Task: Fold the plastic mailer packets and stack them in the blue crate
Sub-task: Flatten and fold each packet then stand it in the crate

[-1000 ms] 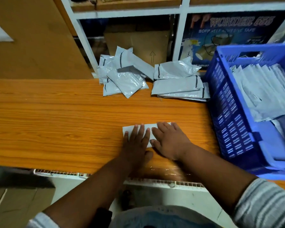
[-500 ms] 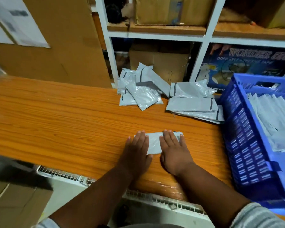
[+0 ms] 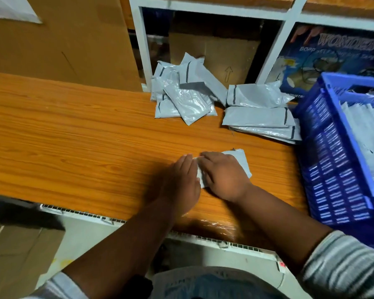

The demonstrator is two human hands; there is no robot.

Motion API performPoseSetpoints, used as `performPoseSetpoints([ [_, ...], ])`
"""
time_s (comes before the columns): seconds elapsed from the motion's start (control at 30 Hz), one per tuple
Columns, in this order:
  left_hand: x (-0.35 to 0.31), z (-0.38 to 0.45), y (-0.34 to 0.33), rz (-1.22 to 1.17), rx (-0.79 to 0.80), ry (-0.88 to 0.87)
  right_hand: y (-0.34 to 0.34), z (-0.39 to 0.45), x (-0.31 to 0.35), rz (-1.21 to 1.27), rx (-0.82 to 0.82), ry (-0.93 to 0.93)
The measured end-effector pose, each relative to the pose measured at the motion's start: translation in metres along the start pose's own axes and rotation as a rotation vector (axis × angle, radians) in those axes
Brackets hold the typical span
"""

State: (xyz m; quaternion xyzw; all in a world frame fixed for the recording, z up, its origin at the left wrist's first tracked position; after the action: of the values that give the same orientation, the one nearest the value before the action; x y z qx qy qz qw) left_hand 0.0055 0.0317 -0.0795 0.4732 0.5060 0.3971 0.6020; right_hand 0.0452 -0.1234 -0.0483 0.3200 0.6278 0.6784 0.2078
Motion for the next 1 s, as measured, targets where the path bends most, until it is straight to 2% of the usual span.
performPoseSetpoints([
  [0.1, -0.005, 0.014, -0.014, 0.009, 0.078, 0.045, -0.021, 0.001, -0.008, -0.017, 0.042, -0.040],
  [0.23, 0.007, 0.017, -0.025, 0.068, 0.089, -0.016, -0.035, -0.012, -0.021, -0.002, 0.050, -0.119],
  [0.4, 0.018, 0.027, -0.028, 0.132, 0.161, -0.034, -0.033, -0.056, -0.078, 0.064, 0.104, -0.462],
  [0.47, 0.018, 0.033, -0.024, 0.165, 0.160, -0.044, -0.026, -0.062, -0.085, 0.086, 0.132, -0.541],
  [0.53, 0.015, 0.046, -0.015, 0.219, 0.093, -0.080, -0.017, -0.044, -0.069, 0.043, 0.060, -0.524],
  [0.6, 0.010, 0.058, -0.008, 0.209, 0.030, -0.133, -0.017, -0.014, -0.042, 0.007, -0.036, -0.381],
  [0.67, 0.009, 0.066, -0.013, 0.137, 0.047, -0.175, -0.028, 0.009, -0.020, 0.032, -0.035, -0.285],
  [0.83, 0.039, 0.067, -0.023, 0.161, 0.108, -0.189, -0.043, -0.010, -0.029, -0.005, 0.009, -0.366],
  [1.0, 0.069, 0.066, -0.014, 0.187, 0.099, -0.191, -0.032, -0.060, -0.066, 0.096, 0.111, -0.572],
])
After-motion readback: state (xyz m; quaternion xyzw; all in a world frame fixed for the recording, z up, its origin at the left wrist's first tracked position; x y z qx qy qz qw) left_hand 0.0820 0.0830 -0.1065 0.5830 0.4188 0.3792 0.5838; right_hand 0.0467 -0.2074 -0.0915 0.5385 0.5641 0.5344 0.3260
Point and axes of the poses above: each hand's wrist, its own z-axis towards the middle knuckle, its own y-axis out of the back of the hand, x = y × z, the point moved 4 cm from there along z, towards the middle knuckle, and after that the axes turned 11 degrees about y, right-handed, at the moved point
